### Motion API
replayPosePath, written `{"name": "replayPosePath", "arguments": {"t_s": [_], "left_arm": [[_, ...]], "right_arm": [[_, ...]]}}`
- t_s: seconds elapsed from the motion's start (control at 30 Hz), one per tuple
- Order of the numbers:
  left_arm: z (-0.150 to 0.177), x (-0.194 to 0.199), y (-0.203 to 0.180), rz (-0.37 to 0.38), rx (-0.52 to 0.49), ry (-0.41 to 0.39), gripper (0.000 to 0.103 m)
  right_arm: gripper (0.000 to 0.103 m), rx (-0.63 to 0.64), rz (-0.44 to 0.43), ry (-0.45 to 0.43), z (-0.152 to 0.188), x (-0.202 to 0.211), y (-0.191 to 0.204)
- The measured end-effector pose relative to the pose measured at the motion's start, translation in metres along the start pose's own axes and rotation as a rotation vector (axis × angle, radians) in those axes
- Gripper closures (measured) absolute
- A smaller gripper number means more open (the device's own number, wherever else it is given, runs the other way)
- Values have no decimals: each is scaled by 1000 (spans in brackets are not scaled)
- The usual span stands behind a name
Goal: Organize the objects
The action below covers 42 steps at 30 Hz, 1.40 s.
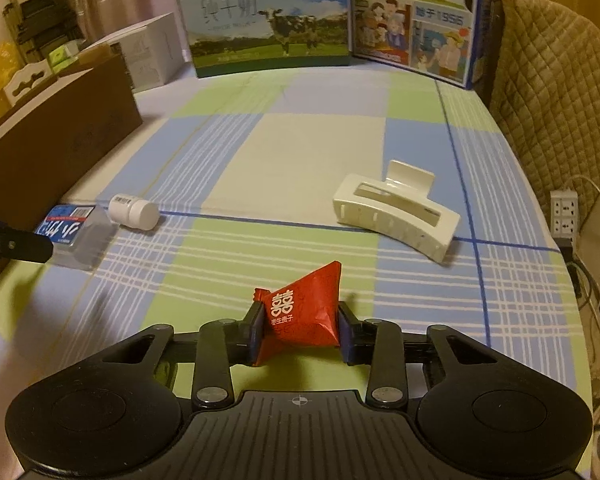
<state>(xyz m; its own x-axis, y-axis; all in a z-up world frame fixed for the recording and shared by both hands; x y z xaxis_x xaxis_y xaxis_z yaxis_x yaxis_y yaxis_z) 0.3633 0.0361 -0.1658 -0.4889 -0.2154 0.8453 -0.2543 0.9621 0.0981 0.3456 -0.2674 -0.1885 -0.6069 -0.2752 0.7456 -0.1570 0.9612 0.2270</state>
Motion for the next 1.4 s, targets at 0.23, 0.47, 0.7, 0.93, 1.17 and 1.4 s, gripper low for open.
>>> {"name": "replayPosePath", "arguments": {"t_s": [0.23, 0.47, 0.7, 0.93, 1.17, 1.4], "left_arm": [[-10, -24, -1, -26, 3, 27, 1], [-18, -52, 0, -64, -5, 69, 8], [-22, -59, 1, -71, -8, 71, 18], [-21, -42, 1, -44, -7, 37, 18], [-26, 12, 4, 12, -2, -40, 18], [-31, 74, 40, 27, 53, -130, 18]], "right_arm": [[70, -55, 6, -16, -4, 10, -9], [70, -87, 20, -28, -3, 19, -16], [70, -99, 18, -35, -2, 28, -13], [70, -71, -21, -56, -11, 41, 7], [70, -18, -98, -97, -31, 59, 47], [70, 51, -210, -135, -53, 72, 108]]}}
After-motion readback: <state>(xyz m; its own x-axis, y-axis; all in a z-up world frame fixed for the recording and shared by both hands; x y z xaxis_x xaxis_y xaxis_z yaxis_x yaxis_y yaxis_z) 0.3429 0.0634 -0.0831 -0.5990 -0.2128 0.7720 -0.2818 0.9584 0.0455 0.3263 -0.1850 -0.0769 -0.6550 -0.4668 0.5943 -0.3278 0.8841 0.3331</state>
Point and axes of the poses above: each gripper's, at about its wrist camera, not at the fingertips, and x roughly against the way its jaws point, y to its left, z to its underside, the point moved 10 cm from there along -x, roughly the way its jaws point, and after that the axes turned 9 degrees about -z, right-handed, at the moved point
